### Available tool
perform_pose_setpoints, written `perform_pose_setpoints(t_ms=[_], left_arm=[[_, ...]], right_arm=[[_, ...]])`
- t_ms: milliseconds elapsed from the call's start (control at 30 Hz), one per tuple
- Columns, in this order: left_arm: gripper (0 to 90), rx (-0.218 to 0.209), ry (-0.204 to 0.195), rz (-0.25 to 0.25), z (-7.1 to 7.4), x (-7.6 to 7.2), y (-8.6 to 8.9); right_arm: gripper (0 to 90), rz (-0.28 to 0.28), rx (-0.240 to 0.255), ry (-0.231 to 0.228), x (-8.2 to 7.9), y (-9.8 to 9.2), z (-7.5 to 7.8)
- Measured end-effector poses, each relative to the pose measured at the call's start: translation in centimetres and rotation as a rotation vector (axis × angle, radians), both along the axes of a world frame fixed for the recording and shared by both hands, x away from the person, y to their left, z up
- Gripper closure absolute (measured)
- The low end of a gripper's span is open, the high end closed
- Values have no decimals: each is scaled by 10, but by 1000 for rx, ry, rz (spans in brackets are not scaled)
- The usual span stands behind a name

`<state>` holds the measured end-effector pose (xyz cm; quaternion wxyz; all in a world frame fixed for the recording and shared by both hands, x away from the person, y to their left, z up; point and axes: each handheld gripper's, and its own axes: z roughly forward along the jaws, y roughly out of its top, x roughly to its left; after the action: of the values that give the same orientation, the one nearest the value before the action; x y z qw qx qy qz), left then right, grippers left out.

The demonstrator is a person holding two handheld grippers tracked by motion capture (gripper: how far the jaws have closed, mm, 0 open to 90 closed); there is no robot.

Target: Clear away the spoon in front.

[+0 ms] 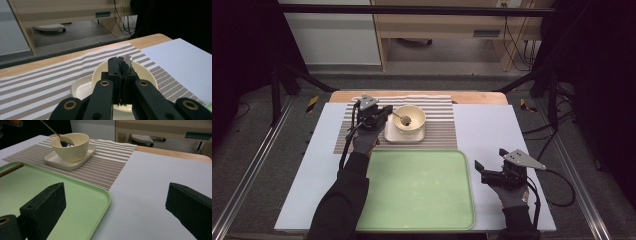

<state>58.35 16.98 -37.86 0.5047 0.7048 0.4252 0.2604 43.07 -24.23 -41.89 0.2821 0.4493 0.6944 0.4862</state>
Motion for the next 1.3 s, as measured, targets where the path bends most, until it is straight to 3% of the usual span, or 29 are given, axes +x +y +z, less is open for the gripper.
perform_pose_setpoints(t_ms=[500,800,1033,1300], left_arm=[[881,-18,-71,-43,28,-29,5],[882,-14,-105,-93,44,-58,8],[882,-14,-116,-136,49,-82,10],[881,7,-114,-184,45,-111,13]], right_arm=[[33,-3,1,-6,-1,-1,1],[34,-3,-3,-5,-1,0,1],[34,-2,-5,-4,-1,0,1],[34,-3,-16,-5,-1,0,0]])
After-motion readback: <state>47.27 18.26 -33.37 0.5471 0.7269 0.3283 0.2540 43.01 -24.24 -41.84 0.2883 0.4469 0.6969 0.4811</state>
